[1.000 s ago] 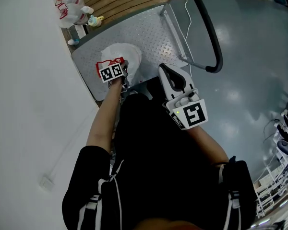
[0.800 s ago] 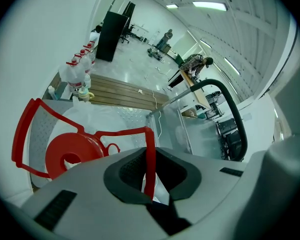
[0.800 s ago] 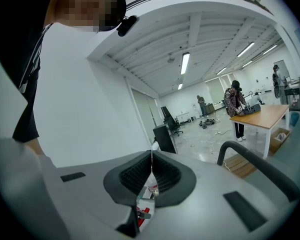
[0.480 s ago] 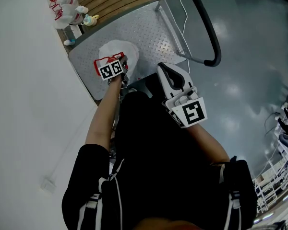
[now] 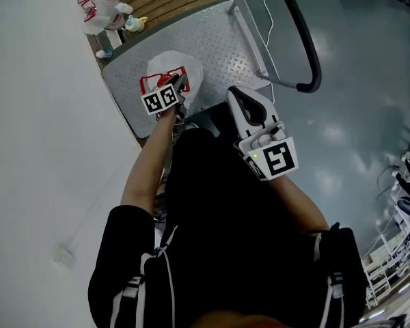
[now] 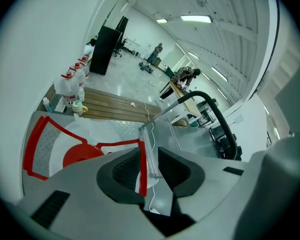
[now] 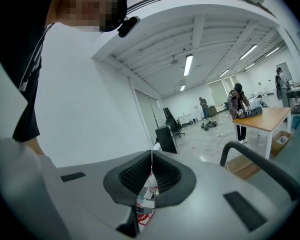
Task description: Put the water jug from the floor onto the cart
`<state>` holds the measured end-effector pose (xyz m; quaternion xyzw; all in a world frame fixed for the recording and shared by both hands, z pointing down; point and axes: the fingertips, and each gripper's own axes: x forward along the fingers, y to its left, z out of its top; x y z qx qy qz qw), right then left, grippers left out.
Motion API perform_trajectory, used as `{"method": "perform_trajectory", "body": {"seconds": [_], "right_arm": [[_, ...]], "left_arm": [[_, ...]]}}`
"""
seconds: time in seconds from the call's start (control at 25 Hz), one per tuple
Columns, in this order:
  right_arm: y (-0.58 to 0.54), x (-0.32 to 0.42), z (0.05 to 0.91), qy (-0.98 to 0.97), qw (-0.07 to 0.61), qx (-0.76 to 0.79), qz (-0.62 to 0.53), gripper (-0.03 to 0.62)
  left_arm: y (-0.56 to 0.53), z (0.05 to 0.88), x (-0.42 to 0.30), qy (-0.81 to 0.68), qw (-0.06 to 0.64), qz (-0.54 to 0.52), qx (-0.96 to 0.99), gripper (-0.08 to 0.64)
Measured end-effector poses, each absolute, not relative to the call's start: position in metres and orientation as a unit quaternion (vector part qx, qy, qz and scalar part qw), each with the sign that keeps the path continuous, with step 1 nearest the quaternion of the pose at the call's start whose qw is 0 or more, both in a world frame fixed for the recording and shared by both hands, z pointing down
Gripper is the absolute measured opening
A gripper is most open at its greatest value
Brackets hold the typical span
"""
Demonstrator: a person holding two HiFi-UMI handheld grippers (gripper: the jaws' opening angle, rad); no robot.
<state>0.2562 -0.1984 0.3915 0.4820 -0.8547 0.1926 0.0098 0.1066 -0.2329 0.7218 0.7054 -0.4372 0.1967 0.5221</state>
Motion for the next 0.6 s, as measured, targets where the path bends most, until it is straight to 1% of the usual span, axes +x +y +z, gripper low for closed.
{"method": "perform_trajectory", "body": {"seconds": [0.16, 0.36, 0.48, 0.6], "right_arm": [[-0.197, 0.251, 0.384, -0.857, 0.01, 0.482, 0.181, 0.018], [-0.183, 0.225, 0.368, -0.873, -0.011, 0.457, 0.171, 0.018], [-0.175, 0.209, 0.361, -0.878, -0.01, 0.452, 0.156, 0.019], [-0.168, 0.199, 0.346, -0.876, -0.016, 0.465, 0.128, 0.018]], "left_arm": [[-0.234, 0.682, 0.103, -0.449, 0.484, 0.17, 0.732, 0.101], [-0.218, 0.62, 0.095, -0.473, 0.431, 0.117, 0.759, 0.101], [-0.202, 0.576, 0.087, -0.494, 0.376, 0.086, 0.779, 0.098], [-0.184, 0.528, 0.076, -0.516, 0.313, 0.065, 0.795, 0.073]]}}
